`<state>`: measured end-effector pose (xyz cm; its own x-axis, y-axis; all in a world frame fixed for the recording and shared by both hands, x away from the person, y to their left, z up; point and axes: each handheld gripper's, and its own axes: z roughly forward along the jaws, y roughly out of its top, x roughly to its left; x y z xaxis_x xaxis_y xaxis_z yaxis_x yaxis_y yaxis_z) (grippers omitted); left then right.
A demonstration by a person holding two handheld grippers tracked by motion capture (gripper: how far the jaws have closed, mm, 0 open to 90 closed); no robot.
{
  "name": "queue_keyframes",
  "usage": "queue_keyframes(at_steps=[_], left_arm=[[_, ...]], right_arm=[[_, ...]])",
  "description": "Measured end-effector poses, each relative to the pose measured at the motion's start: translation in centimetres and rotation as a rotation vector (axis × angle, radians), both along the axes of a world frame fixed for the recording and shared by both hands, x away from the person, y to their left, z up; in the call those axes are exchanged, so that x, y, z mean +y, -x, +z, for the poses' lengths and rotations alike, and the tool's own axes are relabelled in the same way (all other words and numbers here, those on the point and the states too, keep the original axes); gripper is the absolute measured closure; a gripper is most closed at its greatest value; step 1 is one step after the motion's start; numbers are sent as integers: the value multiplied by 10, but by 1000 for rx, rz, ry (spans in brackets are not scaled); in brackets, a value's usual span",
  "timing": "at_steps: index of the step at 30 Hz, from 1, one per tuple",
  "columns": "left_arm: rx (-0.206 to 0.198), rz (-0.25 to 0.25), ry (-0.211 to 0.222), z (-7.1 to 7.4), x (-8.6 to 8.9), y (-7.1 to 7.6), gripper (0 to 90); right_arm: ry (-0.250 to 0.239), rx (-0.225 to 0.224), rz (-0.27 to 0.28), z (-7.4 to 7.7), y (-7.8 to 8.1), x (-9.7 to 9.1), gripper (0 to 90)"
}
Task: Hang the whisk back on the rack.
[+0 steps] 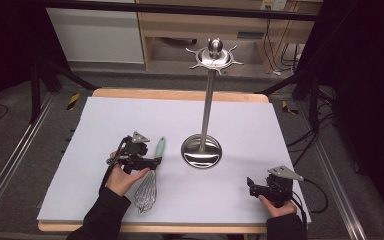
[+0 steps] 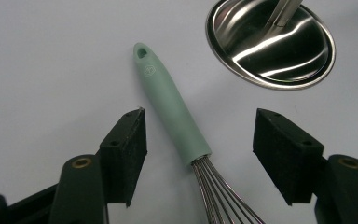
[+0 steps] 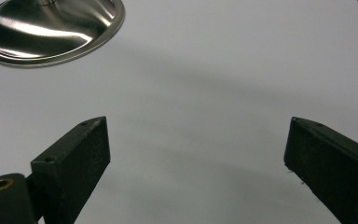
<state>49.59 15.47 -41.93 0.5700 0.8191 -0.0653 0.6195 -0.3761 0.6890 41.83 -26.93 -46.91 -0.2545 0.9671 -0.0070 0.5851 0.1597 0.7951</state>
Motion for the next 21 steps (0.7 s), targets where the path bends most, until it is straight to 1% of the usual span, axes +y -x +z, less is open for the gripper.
queue_keyframes(at_steps=[4, 5, 12, 13, 17, 18, 19, 20, 21], left_arm=[[12, 3, -16, -2, 0, -2, 384], [21, 5, -22, -4, -1, -4, 389], [51, 2, -40, -10, -5, -9, 426], [50, 1, -46, -11, -6, -9, 427], [74, 3, -54, -15, -8, -11, 441], [74, 3, -54, -15, -8, -11, 448], [88, 4, -52, -16, -9, -13, 450], [94, 5, -54, -17, -10, -14, 454], [94, 5, -54, -17, -10, -14, 455]], right_arm=[[2, 1, 3, 0, -1, 0, 74], [0, 2, 4, -1, -1, 0, 74], [-9, 10, 3, -1, -1, 1, 75], [-9, 10, 1, -1, -1, 1, 75], [-6, 13, 5, -1, -1, 1, 75], [-4, 12, 3, -1, -2, 1, 75], [-4, 13, 4, -1, -2, 1, 75], [-4, 13, 4, -1, -2, 1, 75], [-8, 13, 5, -1, -1, 1, 75]])
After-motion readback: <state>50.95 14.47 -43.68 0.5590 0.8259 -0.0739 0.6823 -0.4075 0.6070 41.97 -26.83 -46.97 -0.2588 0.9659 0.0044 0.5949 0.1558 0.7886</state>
